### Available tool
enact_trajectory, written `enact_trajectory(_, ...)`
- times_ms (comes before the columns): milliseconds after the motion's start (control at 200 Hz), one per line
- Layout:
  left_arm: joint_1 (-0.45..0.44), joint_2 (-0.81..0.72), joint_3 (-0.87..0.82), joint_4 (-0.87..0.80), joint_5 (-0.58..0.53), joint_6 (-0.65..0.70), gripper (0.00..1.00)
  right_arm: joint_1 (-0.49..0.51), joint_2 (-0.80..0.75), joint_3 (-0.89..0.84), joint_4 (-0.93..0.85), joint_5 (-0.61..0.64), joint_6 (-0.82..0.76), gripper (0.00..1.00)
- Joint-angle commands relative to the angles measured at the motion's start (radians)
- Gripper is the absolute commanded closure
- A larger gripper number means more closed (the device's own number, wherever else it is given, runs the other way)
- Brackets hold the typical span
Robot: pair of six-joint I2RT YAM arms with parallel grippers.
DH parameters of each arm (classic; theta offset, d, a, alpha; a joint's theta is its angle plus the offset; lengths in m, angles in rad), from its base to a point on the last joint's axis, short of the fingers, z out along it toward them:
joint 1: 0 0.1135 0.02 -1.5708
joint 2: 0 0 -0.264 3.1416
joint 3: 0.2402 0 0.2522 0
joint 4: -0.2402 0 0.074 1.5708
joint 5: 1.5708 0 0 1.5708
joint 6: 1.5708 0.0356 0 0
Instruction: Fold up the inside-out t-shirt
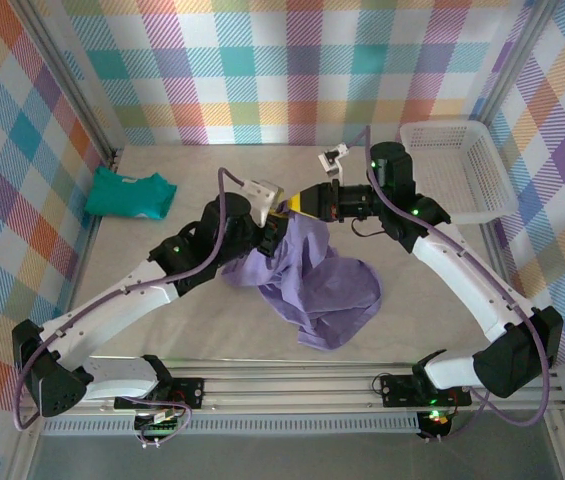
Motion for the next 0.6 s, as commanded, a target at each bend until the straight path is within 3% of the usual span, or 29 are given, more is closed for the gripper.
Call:
enact_trajectory(0, 0.027, -0.024, 0.026, 0.042, 0.138, -0.035, 1.0, 0.006, -0.012, 0.015, -0.043, 0.029, -0.057, 1.0)
enact_trajectory(145, 0.059, -0.038, 0.02, 0.037, 0.25, -0.092, 1.0, 0.006, -0.005, 0.045, -0.132, 0.127, -0.124, 1.0)
enact_trajectory(255, 0.09, -0.053, 0.008, 0.046, 0.28, -0.222, 1.0, 0.008, -0.028, 0.066, -0.269, 0.349, -0.233, 0.75)
enact_trajectory(350, 0.124, -0.054, 0.003, 0.037, 0.31, -0.356, 1.0, 0.021, -0.106, -0.018, -0.275, 0.509, -0.308, 0.57)
enact_trajectory(595, 0.157, -0.079, -0.006, 0.033, 0.374, -0.5, 1.0, 0.262, -0.253, -0.282, -0.087, 0.761, -0.396, 0.49)
